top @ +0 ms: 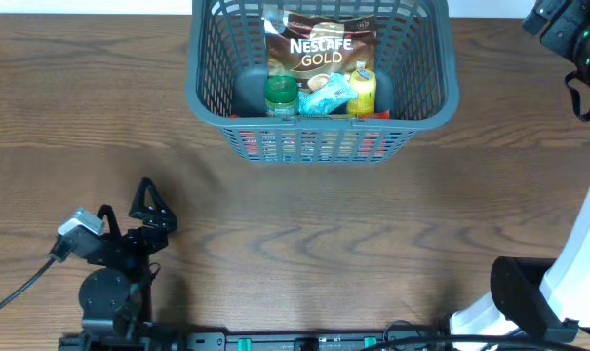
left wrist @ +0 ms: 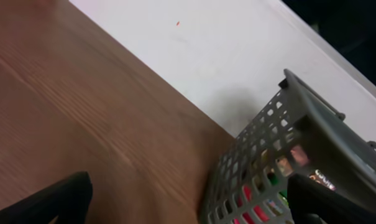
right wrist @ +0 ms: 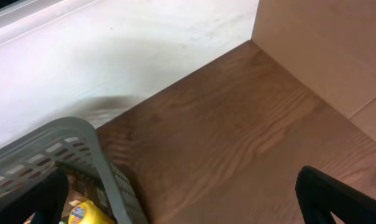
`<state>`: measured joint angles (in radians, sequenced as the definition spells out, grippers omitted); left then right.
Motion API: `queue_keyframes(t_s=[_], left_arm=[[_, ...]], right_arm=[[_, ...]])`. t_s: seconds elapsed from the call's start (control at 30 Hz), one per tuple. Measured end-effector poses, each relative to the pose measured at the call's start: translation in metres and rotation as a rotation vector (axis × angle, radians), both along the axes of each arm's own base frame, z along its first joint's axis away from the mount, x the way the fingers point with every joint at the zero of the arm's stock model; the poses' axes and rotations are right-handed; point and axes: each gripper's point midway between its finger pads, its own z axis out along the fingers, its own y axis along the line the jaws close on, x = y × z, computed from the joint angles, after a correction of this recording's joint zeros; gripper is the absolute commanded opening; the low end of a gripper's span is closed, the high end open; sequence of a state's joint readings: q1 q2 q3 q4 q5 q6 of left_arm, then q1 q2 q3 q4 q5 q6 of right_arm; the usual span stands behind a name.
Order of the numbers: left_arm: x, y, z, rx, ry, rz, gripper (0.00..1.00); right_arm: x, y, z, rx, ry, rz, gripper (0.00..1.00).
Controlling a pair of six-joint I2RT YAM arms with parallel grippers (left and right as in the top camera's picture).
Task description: Pack container
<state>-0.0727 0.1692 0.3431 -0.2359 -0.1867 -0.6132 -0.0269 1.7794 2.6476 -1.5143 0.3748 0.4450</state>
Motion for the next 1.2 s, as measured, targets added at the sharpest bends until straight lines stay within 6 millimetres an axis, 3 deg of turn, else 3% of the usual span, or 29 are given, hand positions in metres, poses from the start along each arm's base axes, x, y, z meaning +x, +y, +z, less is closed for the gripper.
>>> queue_keyframes(t_s=[0.33,1.2], left_arm=[[0.007,-0.001,-0.04,-0.019,0.013,0.003,0.98],[0.01,-0.001,-0.081,-0.038,0.069,0.008,0.98]], right_arm=[[0.0,0.0,0.0,0.0,0.0,0.0,0.99],[0.0,0.0,0.0,0.0,0.0,0.0,0.99]])
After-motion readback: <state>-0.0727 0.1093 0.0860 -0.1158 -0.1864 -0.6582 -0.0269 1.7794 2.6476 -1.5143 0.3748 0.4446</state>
